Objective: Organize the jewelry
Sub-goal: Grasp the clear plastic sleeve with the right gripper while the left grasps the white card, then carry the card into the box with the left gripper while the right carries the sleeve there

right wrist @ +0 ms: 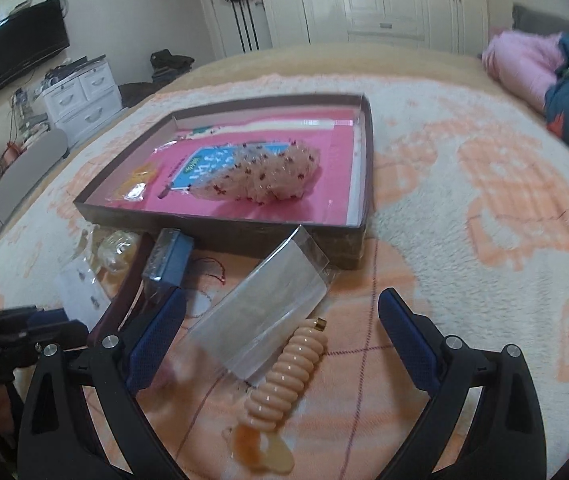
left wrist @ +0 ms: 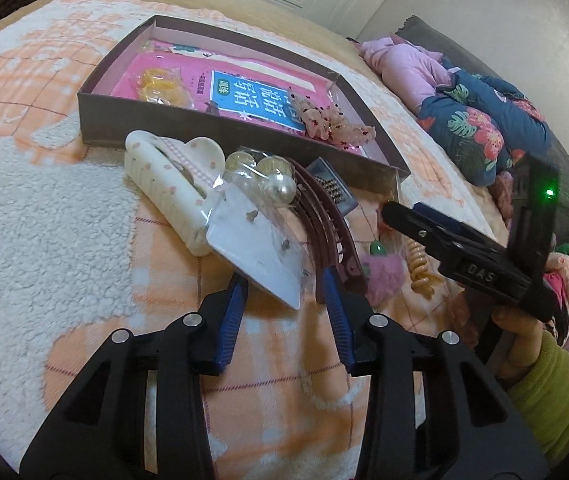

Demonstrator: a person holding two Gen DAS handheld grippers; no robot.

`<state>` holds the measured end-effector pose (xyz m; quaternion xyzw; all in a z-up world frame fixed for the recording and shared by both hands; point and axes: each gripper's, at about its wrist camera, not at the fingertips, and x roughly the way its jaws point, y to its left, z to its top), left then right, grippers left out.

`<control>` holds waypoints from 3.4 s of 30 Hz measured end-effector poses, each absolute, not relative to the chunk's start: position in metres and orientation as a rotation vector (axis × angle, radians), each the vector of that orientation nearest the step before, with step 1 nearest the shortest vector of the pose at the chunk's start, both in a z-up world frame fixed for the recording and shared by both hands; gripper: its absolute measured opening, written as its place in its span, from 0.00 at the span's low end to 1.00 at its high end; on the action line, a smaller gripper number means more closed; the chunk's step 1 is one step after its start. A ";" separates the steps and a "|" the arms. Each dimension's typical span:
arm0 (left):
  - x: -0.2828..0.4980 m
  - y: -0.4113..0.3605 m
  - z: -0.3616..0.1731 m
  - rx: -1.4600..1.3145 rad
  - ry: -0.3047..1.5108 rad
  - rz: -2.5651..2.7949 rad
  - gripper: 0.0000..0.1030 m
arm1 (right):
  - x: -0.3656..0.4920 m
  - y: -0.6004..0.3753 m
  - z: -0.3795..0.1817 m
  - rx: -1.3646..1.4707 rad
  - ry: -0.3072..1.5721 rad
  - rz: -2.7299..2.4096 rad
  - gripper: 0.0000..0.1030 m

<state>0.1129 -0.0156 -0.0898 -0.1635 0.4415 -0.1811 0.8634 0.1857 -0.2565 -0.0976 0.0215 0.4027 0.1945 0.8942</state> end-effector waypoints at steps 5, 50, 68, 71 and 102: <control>0.119 -0.015 -0.093 -0.372 0.922 -0.380 0.20 | 0.194 -0.257 -0.102 0.098 0.872 0.432 0.70; 0.095 -0.002 -0.056 -0.302 0.757 -0.424 0.07 | 0.167 -0.300 -0.048 0.158 0.649 0.414 0.17; 0.136 0.009 -0.017 -0.291 0.674 -0.398 0.07 | 0.190 -0.258 0.001 0.129 0.563 0.500 0.16; 0.148 0.009 -0.013 -0.289 0.674 -0.393 0.07 | 0.201 -0.249 0.007 0.122 0.548 0.503 0.16; 0.253 -0.011 -0.053 -0.234 0.845 -0.393 0.08 | 0.311 -0.236 -0.045 0.009 0.714 0.213 0.17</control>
